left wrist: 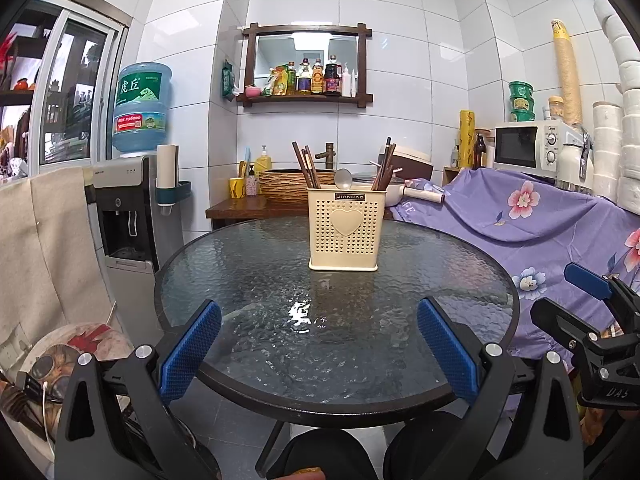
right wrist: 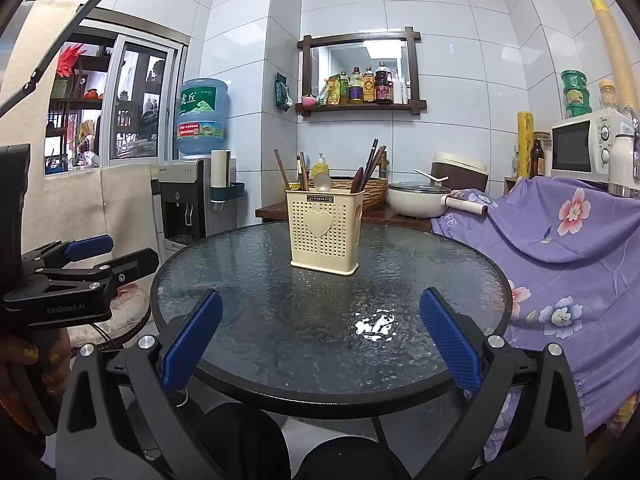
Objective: Organize utensils
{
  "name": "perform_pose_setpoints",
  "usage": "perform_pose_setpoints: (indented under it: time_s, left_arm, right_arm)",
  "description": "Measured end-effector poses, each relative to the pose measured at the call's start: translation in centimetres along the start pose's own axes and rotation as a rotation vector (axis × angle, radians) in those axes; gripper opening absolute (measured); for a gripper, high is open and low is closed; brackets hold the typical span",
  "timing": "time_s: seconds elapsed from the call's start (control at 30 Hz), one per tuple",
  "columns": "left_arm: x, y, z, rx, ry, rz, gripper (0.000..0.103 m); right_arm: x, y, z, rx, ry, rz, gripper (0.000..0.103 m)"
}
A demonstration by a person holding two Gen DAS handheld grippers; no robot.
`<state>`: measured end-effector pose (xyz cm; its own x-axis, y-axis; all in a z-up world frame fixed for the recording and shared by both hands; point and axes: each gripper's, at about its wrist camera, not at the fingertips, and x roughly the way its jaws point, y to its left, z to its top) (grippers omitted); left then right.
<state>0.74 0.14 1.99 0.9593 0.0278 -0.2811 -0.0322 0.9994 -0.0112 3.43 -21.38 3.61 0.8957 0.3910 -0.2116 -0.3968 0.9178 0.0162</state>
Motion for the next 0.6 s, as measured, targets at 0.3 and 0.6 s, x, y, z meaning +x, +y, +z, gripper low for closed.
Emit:
perform_pose_setpoints:
  time_s: [0.3, 0.6]
  left_arm:
    - [0.00, -0.46, 0.23, 0.009, 0.005, -0.005, 0.097]
    - [0.02, -0.32, 0.33, 0.001, 0.004, 0.001, 0.097]
  right_arm:
    - [0.04, 0.23, -0.23, -0.001, 0.004, 0.002, 0.097]
    - [0.06, 0.28, -0.39, 0.002, 0.006, 0.003, 0.097]
